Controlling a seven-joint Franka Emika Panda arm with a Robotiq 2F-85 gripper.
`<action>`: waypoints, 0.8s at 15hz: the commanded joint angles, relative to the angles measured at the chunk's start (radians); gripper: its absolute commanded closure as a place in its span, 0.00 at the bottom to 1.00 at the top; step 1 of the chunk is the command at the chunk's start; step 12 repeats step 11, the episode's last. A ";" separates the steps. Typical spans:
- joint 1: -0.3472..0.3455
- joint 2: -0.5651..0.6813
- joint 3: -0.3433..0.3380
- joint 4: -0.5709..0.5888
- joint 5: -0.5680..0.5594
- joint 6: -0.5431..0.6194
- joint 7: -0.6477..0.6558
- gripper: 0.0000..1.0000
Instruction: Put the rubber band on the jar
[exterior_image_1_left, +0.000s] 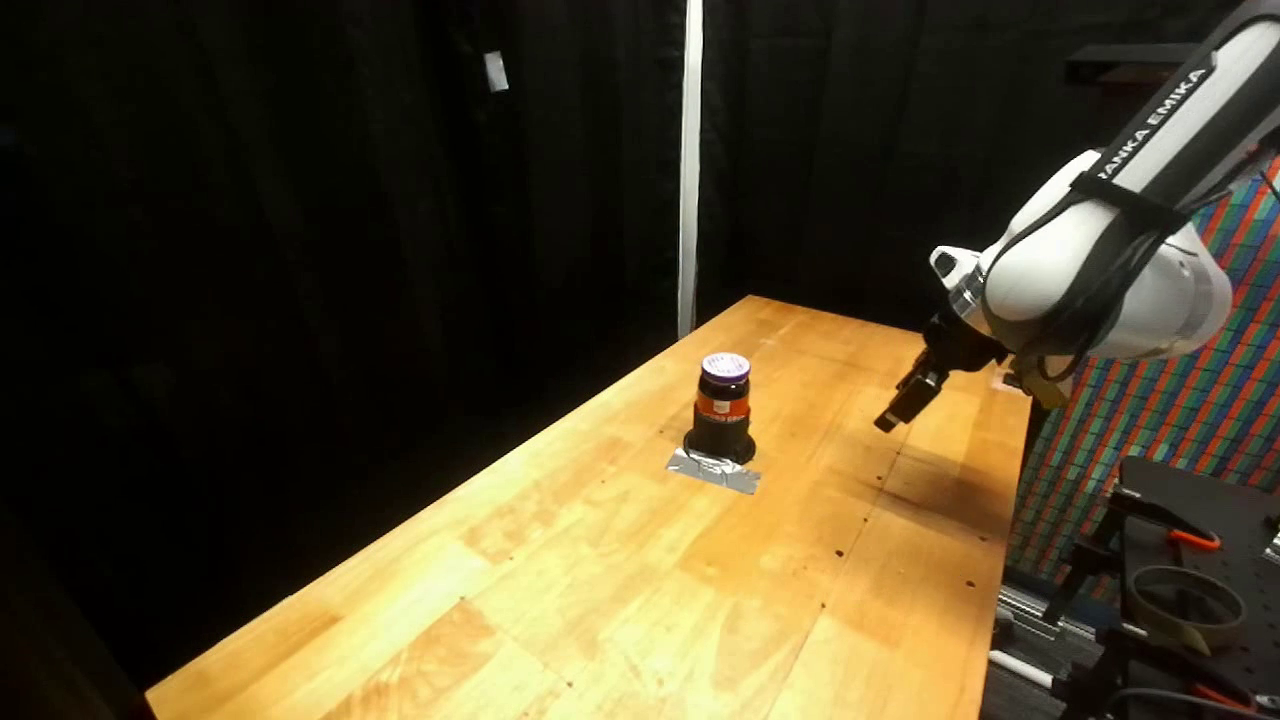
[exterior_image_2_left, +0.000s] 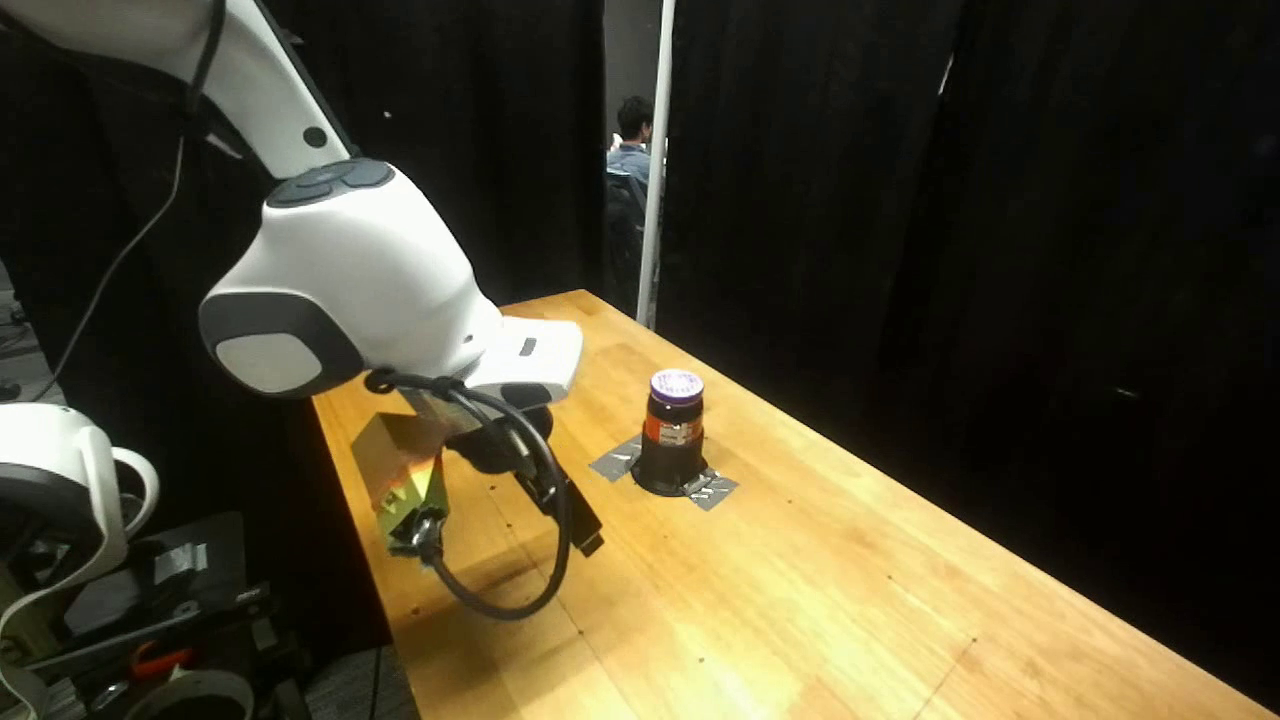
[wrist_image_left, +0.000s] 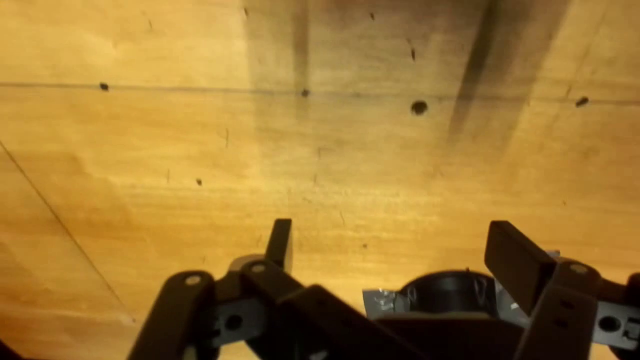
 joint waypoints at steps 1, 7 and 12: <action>0.181 0.068 -0.214 -0.024 -0.043 -0.083 -0.006 0.00; 0.564 0.146 -0.610 -0.033 -0.185 -0.193 0.114 0.00; 0.664 0.145 -0.717 -0.032 -0.212 -0.259 0.132 0.00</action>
